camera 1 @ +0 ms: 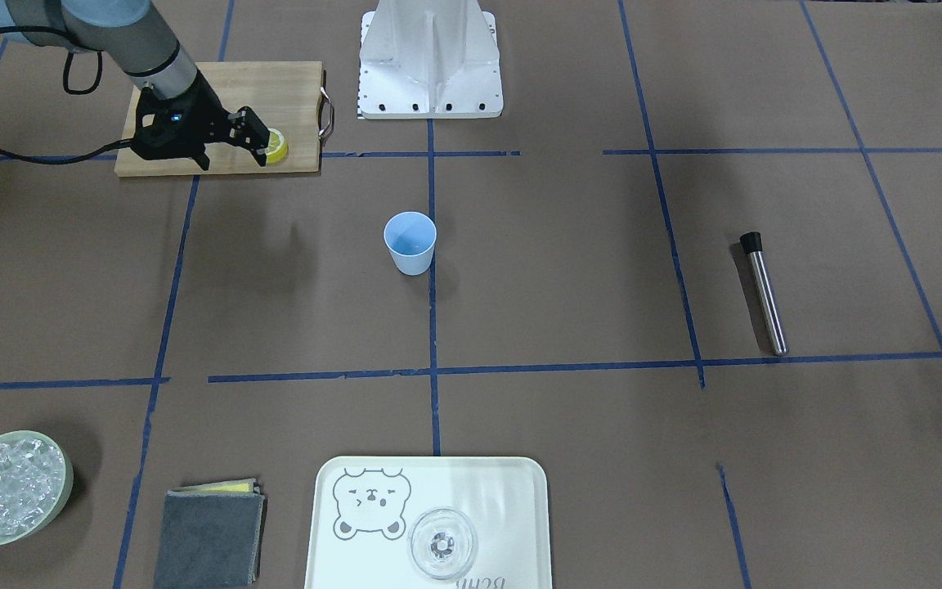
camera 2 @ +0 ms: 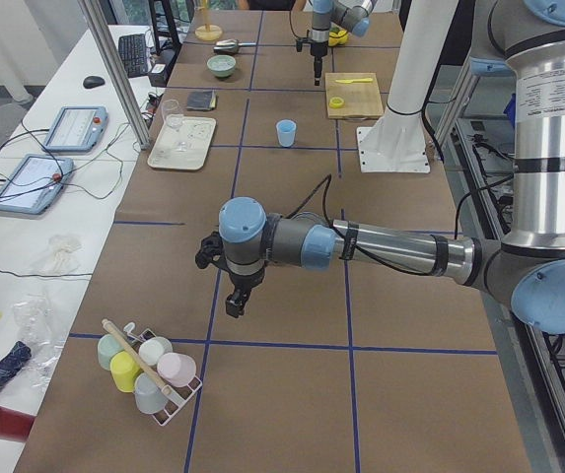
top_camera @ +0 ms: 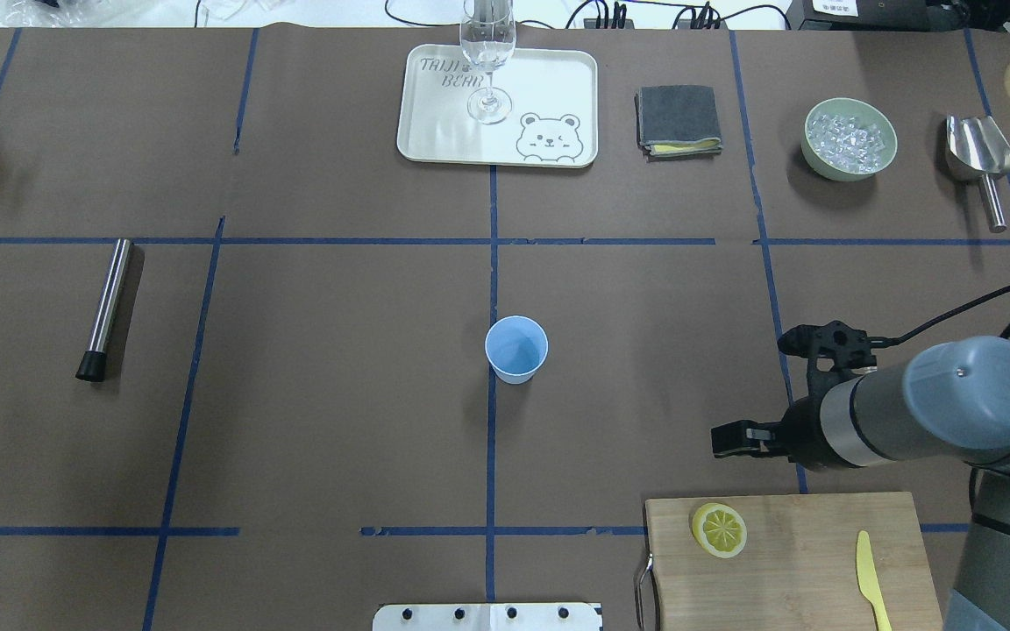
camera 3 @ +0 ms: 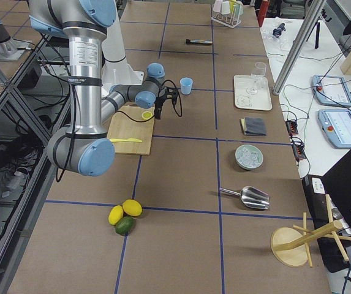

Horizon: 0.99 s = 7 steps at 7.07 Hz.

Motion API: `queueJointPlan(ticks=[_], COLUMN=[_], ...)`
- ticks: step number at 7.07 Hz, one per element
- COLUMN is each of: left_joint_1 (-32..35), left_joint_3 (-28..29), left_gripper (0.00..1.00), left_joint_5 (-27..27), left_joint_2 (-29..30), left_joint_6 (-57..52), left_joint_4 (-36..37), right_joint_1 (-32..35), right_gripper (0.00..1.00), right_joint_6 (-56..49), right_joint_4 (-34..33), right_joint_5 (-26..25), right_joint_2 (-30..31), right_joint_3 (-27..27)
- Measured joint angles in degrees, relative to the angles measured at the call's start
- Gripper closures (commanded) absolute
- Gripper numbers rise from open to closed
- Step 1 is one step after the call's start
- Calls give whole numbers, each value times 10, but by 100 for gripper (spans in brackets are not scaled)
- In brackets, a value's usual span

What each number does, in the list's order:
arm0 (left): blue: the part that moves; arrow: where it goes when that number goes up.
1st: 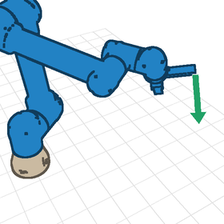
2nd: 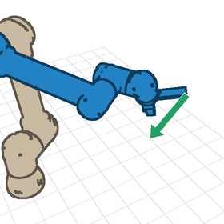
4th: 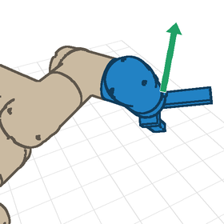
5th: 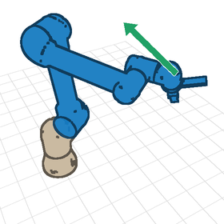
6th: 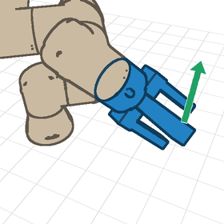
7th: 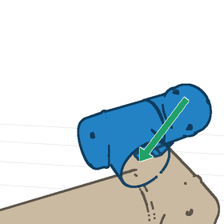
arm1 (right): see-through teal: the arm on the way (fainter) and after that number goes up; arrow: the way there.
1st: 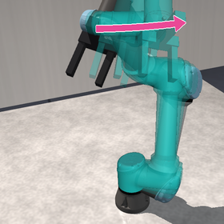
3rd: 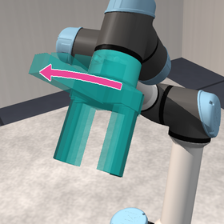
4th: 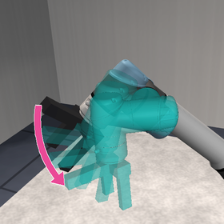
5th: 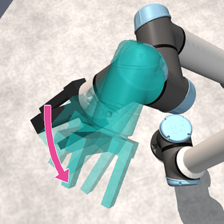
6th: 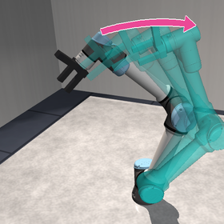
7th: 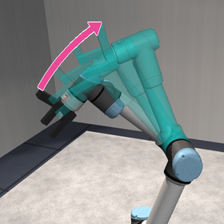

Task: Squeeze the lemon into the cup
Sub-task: 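Move the right gripper down to the lemon slice on the cutting board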

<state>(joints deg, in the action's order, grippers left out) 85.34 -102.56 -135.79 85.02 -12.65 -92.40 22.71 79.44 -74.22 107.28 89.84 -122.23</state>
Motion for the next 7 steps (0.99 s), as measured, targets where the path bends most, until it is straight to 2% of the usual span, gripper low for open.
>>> queueJointPlan(ticks=[2,3,5,7], left_joint_1=[0,0,0,0], left_joint_3=[0,0,-2,-3], left_gripper=[0,0,0,0], left_joint_5=[0,0,0,0], left_joint_2=[-1,-1,-2,-1], left_joint_6=[0,0,0,1], left_joint_4=[-1,-1,-1,-1], right_joint_1=[-51,-70,-104,-118], right_gripper=[0,0,0,0], right_joint_6=[20,22,31,35], right_joint_4=[-98,-126,-142,-146], right_joint_5=[-53,-76,-112,-122], right_joint_2=[-32,-39,-38,-38], right_joint_3=[-21,-23,-23,-14])
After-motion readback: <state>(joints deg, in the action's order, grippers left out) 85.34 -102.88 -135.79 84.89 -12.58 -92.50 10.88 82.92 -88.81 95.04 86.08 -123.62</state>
